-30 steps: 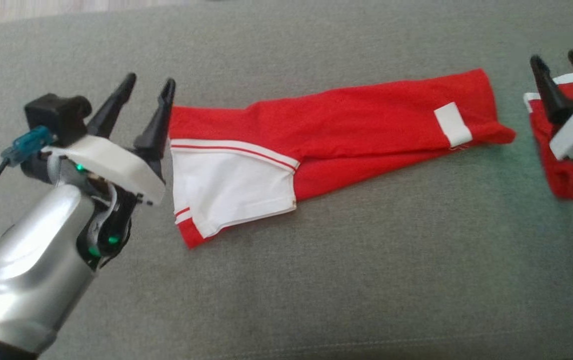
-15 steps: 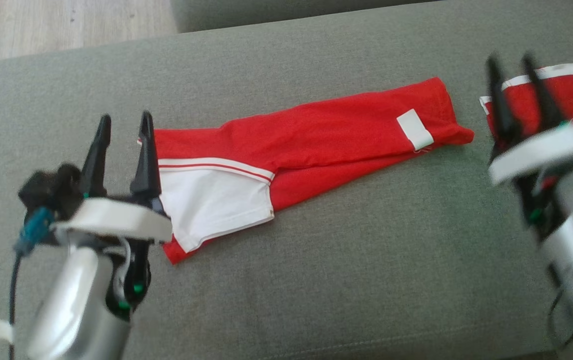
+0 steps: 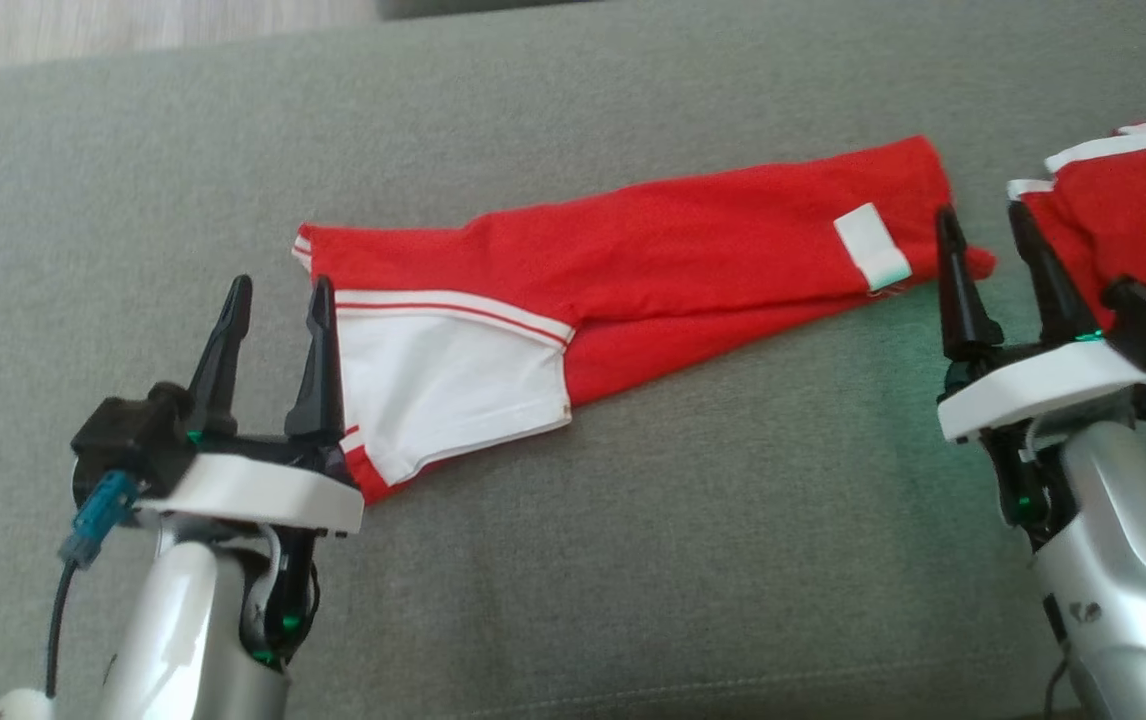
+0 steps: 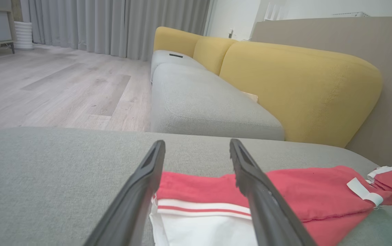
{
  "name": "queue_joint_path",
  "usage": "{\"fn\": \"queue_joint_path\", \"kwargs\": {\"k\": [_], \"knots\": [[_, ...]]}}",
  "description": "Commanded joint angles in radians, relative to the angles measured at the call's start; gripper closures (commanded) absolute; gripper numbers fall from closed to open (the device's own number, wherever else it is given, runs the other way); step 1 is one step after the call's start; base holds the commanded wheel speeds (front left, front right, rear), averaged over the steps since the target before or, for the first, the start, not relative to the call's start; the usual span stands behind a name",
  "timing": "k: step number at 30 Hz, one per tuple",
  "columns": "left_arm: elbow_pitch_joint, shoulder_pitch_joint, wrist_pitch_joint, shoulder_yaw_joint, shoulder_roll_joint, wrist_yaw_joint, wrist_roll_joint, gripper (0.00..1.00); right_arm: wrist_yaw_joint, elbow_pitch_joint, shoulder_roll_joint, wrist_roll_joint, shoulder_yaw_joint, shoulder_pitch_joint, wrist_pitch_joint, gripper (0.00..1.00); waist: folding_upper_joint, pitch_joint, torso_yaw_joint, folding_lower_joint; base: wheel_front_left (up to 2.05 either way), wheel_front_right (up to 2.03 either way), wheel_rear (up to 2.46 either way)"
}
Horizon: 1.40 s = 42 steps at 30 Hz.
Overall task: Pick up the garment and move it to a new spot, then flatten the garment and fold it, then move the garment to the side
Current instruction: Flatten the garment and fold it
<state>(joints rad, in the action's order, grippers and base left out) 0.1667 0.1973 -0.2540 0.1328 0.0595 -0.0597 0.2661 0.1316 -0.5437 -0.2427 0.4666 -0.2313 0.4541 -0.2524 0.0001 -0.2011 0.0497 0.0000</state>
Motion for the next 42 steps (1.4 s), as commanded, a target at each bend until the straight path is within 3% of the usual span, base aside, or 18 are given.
{"fn": "queue_joint_path", "kwargs": {"k": [1,14,24,25,26,34,42], "knots": [[-0.028,0.052,-0.008,-0.043,0.003,-0.01,-0.013,0.0,-0.001,0.002,0.002,-0.016,0.003,0.036,-0.005,0.0,-0.0001,-0.023,-0.018,0.0,0.0,0.0,0.0],[0.007,0.105,-0.008,0.005,-0.009,-0.044,-0.013,0.0,-0.001,-0.371,0.012,-0.12,0.199,0.23,0.103,0.0,-0.0001,-0.117,-0.098,0.0,0.0,0.0,0.0],[0.009,0.111,-0.008,0.008,-0.009,-0.035,-0.007,0.0,-0.001,-0.529,0.056,-0.149,0.236,0.285,0.147,0.0,-0.0001,-0.121,-0.104,0.0,0.0,0.0,0.0],[0.01,0.111,-0.008,0.008,-0.009,-0.034,-0.007,0.0,-0.001,-0.534,0.061,-0.146,0.229,0.287,0.149,0.24,-0.0001,-0.119,-0.102,0.0,0.0,0.0,0.0],[0.01,0.11,-0.008,0.008,-0.009,-0.034,-0.008,0.0,-0.001,-0.536,0.064,-0.142,0.223,0.289,0.148,1.0,-0.0001,-0.117,-0.099,0.0,0.0,0.0,0.0],[0.021,0.1,-0.008,0.011,-0.009,-0.039,-0.004,0.0,-0.001,-0.523,0.045,-0.104,0.205,0.256,0.082,1.0,-0.0001,-0.073,-0.068,0.0,0.0,0.0,0.0],[0.04,0.06,-0.008,0.008,-0.009,-0.049,-0.001,0.0,-0.001,-0.508,-0.004,-0.088,0.272,0.156,0.025,1.0,-0.0001,0.011,-0.022,0.0,0.0,0.0,0.0]]}}
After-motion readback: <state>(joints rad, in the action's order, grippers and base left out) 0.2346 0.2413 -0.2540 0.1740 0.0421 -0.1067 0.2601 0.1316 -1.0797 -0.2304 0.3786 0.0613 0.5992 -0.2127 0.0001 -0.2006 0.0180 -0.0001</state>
